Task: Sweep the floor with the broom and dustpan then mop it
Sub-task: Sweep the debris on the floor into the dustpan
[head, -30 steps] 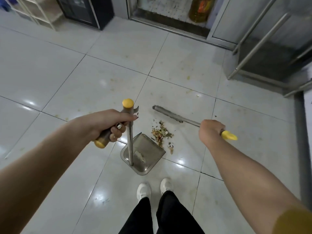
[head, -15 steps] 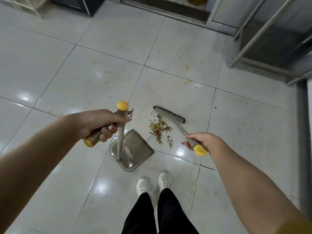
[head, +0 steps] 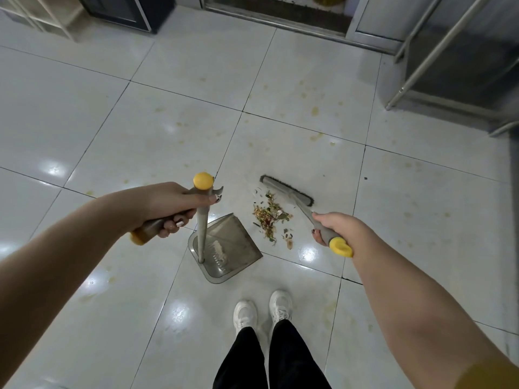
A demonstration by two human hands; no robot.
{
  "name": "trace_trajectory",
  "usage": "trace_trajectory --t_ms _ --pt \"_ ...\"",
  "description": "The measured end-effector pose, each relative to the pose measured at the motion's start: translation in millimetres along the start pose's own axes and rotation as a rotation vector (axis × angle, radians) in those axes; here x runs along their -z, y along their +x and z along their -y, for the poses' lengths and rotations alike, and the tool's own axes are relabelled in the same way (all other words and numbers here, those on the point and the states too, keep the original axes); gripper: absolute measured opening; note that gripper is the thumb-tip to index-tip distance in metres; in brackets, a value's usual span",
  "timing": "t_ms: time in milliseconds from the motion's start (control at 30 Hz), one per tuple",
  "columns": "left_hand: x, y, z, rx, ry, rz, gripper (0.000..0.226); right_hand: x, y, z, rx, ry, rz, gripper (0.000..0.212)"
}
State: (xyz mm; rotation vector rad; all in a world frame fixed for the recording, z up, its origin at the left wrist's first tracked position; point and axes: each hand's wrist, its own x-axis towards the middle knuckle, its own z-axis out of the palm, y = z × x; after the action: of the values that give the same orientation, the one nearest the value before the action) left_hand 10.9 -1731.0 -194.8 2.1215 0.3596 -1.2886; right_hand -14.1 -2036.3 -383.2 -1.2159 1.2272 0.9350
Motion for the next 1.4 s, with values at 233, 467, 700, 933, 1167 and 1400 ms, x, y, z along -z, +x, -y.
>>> trace_trajectory --t_ms 233,467,700,933,1167,1400 --pt "0 8 -12 -0.055 0.011 -0.097 0.047 -3 7 -6 0.088 -0.466 -0.102 0.033" --pt "-8 15 -17 -0.052 -0.057 -0.091 0.048 -14 22 -44 0.02 -0.483 -0.139 0.032" --pt "-11 18 -14 -0.101 -0.044 -0.154 0.045 -42 17 -74 -0.129 -0.379 -0.018 0.03" --pt "-15 15 -4 -0.119 -0.041 -0.139 0.042 -68 -12 -104 -0.234 -0.357 0.149 0.034" --pt "-13 14 -4 -0.118 -0.046 -0.149 0.041 -51 -47 -95 -0.423 -0.087 0.382 0.04" --pt "-17 13 1 -0.104 -0.04 -0.141 0.038 -11 -63 -73 -0.458 -0.026 0.406 0.053"
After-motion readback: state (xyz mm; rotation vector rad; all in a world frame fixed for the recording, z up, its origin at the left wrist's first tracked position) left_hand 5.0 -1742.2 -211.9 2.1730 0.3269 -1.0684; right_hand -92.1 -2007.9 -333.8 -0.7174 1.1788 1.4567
